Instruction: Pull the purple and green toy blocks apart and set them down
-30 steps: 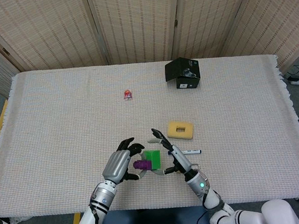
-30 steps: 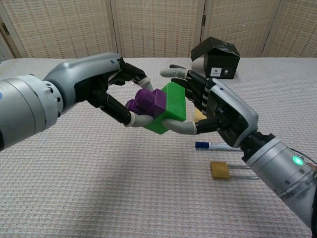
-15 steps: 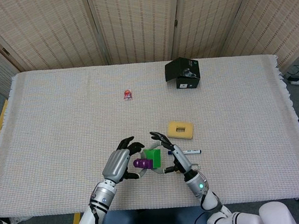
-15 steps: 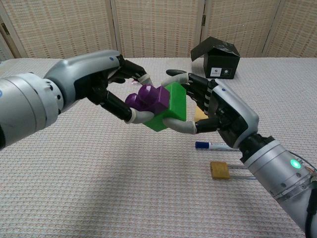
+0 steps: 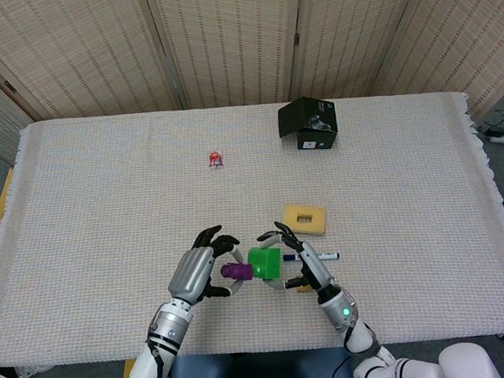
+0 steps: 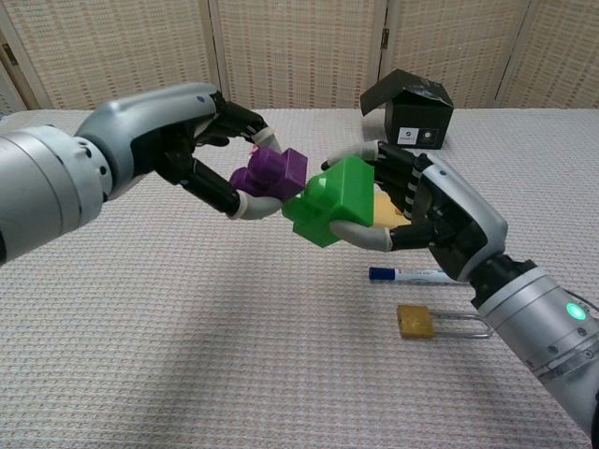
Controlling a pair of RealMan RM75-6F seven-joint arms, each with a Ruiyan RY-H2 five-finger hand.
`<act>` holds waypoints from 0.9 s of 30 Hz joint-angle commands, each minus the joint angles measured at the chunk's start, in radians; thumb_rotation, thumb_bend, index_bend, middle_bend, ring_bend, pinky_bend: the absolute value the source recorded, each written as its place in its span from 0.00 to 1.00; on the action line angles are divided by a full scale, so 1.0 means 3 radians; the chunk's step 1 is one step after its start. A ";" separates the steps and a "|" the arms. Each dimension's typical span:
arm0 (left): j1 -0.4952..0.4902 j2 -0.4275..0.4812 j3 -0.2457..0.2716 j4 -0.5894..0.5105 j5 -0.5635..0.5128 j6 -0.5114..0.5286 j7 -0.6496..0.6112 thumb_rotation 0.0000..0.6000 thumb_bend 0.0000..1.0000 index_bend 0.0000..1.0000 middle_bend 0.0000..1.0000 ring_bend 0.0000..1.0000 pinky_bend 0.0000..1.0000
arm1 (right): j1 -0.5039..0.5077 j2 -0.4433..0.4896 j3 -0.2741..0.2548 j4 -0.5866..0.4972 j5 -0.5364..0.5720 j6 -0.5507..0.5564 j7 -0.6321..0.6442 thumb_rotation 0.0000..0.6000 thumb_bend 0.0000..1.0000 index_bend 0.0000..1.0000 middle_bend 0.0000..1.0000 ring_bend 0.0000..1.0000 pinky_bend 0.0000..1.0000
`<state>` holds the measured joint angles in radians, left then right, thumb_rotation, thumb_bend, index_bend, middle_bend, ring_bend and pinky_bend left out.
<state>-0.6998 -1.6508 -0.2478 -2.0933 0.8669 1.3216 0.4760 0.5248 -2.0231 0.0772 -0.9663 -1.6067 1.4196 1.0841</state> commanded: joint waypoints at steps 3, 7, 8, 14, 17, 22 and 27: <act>0.0012 0.0049 -0.0012 0.0025 0.0014 -0.0012 -0.0023 1.00 0.36 0.84 0.31 0.08 0.00 | -0.0023 0.0040 0.0013 0.0050 0.0018 0.0003 0.0048 1.00 0.25 0.98 0.32 0.24 0.00; 0.0030 0.0123 -0.0004 0.0076 0.0048 -0.0020 -0.0031 1.00 0.36 0.84 0.31 0.08 0.00 | -0.0044 0.0129 0.0005 0.0027 -0.0013 0.0056 -0.0033 1.00 0.25 0.98 0.32 0.24 0.00; 0.0041 0.0154 0.0017 0.0112 0.0067 -0.0030 -0.0033 1.00 0.36 0.83 0.31 0.08 0.00 | -0.0047 0.0178 0.0002 0.0003 -0.0026 0.0068 -0.0109 1.00 0.25 0.98 0.32 0.24 0.00; 0.0123 0.0335 0.0125 0.0381 0.0154 -0.0136 -0.0156 1.00 0.36 0.83 0.31 0.08 0.00 | -0.0027 0.0623 -0.0013 -0.0395 -0.0163 0.0130 -0.0837 1.00 0.25 0.98 0.32 0.24 0.00; 0.0176 0.0414 0.0192 0.0511 0.0200 -0.0261 -0.0324 1.00 0.36 0.83 0.31 0.08 0.00 | -0.0036 0.0887 0.0007 -0.0677 -0.0155 0.0085 -0.1391 1.00 0.25 0.98 0.32 0.22 0.00; 0.0278 0.0537 0.0234 0.0645 0.0412 -0.0448 -0.0778 1.00 0.36 0.83 0.31 0.08 0.00 | -0.0009 0.1413 -0.0025 -0.1196 0.0005 -0.0315 -0.2066 1.00 0.25 0.98 0.30 0.17 0.00; 0.0339 0.0608 0.0319 0.0846 0.0532 -0.0556 -0.0940 1.00 0.36 0.83 0.31 0.08 0.01 | -0.0083 0.1804 -0.0155 -0.1352 0.0137 -0.0559 -0.2455 1.00 0.25 0.98 0.29 0.15 0.00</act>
<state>-0.6112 -1.4816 -0.1666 -1.8671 1.0095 1.1724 0.2121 0.5134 -1.5532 0.0570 -1.3252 -1.5957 1.3041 0.4058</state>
